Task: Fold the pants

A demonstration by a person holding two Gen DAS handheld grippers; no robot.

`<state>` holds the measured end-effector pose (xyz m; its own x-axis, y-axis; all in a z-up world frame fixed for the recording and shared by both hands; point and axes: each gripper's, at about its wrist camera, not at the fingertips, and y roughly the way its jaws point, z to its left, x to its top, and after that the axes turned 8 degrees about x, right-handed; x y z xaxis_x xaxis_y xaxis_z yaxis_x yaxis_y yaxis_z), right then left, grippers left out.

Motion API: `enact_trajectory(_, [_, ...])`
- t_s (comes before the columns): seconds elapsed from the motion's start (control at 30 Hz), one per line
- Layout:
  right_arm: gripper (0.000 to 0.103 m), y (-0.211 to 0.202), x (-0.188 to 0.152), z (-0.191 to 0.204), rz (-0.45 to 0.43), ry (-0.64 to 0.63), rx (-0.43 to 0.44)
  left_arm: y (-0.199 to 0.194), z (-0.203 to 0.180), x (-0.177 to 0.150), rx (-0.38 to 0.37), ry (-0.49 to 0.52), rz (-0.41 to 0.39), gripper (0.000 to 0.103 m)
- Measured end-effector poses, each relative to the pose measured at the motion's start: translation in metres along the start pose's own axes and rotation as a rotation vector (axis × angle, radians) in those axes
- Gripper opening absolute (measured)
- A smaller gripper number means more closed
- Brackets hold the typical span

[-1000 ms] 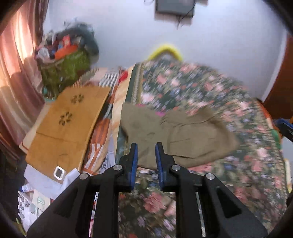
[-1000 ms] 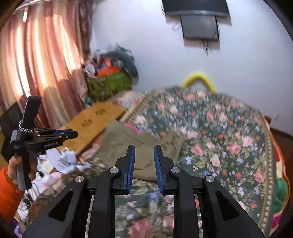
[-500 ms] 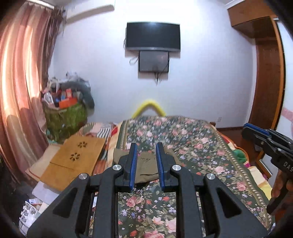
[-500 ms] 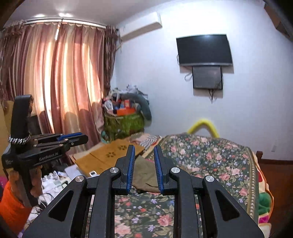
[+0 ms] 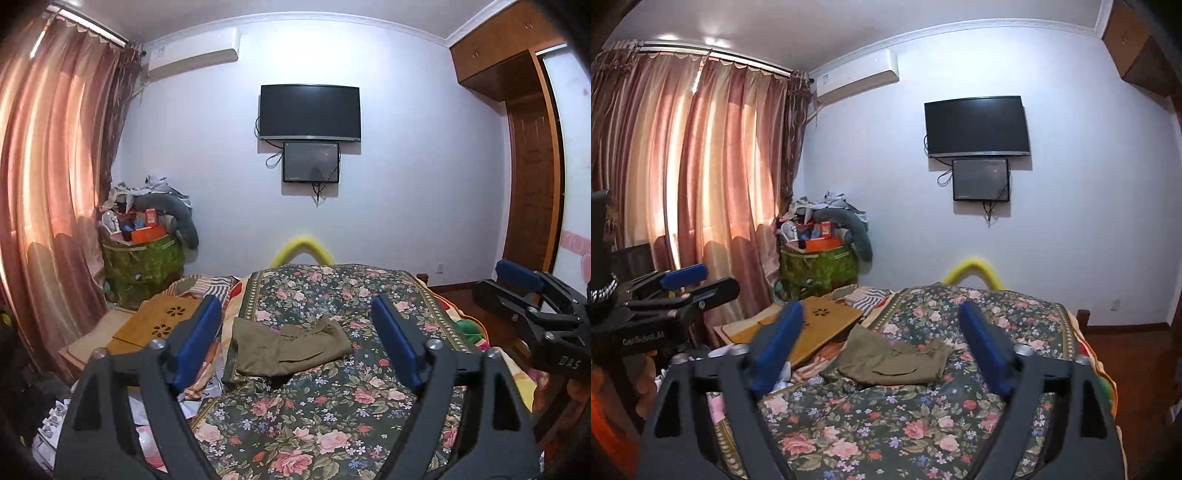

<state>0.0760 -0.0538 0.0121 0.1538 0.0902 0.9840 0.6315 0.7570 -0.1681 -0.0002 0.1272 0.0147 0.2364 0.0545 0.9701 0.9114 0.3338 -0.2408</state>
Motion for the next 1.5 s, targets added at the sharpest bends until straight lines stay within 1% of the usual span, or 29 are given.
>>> enact_trajectory(0.07, [0.095, -0.002, -0.001, -0.001, -0.003, 0.016, -0.002, -0.001, -0.001, -0.001, -0.014, -0.003, -0.001, 0.091])
enact_trajectory(0.1, [0.099, -0.001, -0.002, -0.001, 0.0, 0.024, -0.004, 0.0, 0.0, -0.002, -0.013, -0.004, 0.0, 0.093])
enact_trajectory(0.13, [0.101, -0.001, -0.002, -0.001, 0.002, 0.027, -0.006, -0.002, -0.001, -0.003, -0.01, -0.002, -0.001, 0.094])
enact_trajectory(0.33, [0.102, -0.005, -0.006, 0.003, 0.011, 0.018, -0.026, -0.005, -0.001, -0.004, -0.013, -0.003, -0.008, 0.099])
enact_trajectory(0.77, [0.102, -0.009, -0.009, 0.005, 0.012, 0.012, -0.036, -0.004, 0.002, -0.008, -0.022, -0.016, -0.003, 0.103])
enact_trajectory(1.13, [0.102, -0.007, -0.009, 0.004, 0.02, 0.001, -0.05, 0.002, 0.0, -0.011, -0.01, -0.019, 0.004, 0.103])
enact_trajectory(1.5, [0.102, -0.01, -0.008, 0.003, 0.022, 0.005, -0.057, 0.003, 0.0, -0.012, -0.016, -0.02, 0.007, 0.103])
